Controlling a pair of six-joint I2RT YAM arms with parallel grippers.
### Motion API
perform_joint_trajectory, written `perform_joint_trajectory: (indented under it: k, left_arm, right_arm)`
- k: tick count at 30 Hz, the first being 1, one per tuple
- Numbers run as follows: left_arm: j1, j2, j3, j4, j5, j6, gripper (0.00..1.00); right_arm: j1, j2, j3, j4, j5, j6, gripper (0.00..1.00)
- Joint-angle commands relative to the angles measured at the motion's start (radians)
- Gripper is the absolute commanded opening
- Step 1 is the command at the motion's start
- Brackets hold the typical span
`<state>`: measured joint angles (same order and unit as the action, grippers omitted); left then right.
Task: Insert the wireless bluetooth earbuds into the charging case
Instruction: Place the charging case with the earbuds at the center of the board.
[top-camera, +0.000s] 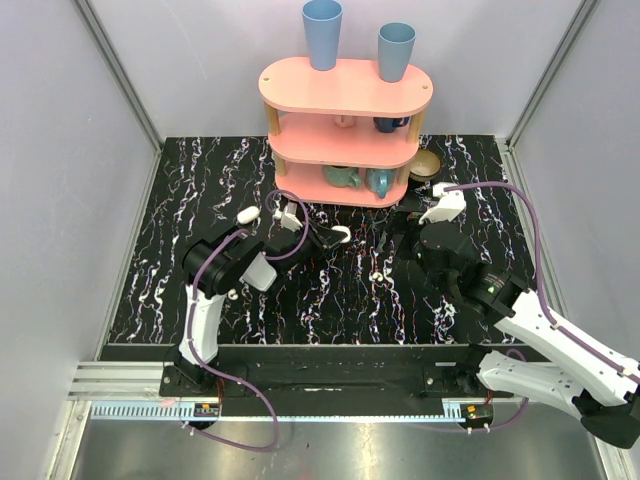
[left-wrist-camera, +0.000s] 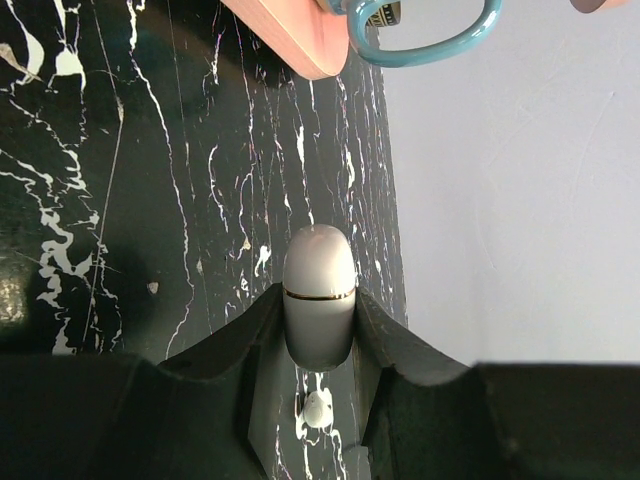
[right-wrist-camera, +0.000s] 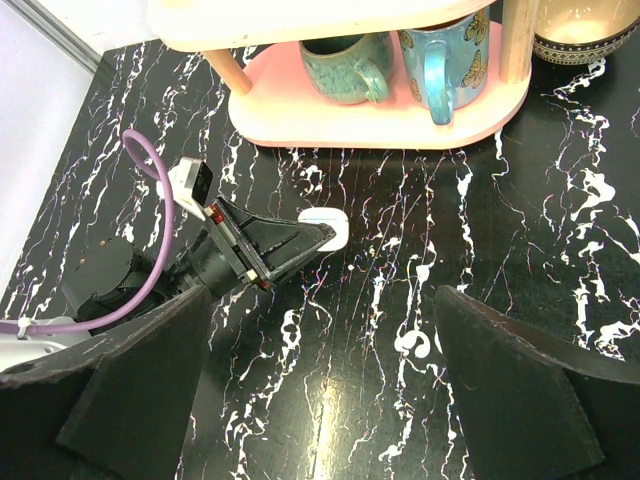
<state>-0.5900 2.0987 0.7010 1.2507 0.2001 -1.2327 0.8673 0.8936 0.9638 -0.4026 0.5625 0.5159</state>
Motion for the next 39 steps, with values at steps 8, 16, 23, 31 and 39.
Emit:
perform_joint_trajectory:
  k: [8, 16, 23, 31, 39]
  left_arm:
    - [-0.005, 0.035, 0.052, 0.046, -0.008, -0.042, 0.05]
    - [-0.008, 0.003, 0.069, -0.089, -0.03, -0.002, 0.06]
    - [-0.013, 0.012, 0.077, -0.12, -0.033, -0.002, 0.24]
    - [-0.013, 0.018, 0.074, -0.094, -0.024, -0.001, 0.34]
    - [-0.014, 0.001, 0.075, -0.154, -0.033, 0.024, 0.49]
  right_arm:
    - [-0.01, 0.001, 0.019, 0.002, -0.009, -0.008, 1.0]
    - [-0.011, -0.013, 0.01, 0.002, -0.004, -0.01, 1.0]
    - [-0.011, -0.018, 0.006, 0.002, -0.003, -0.01, 1.0]
    - [-0.013, -0.019, 0.007, 0.002, -0.003, -0.008, 1.0]
    - [-0.014, -0.024, 0.004, 0.001, -0.001, -0.001, 1.0]
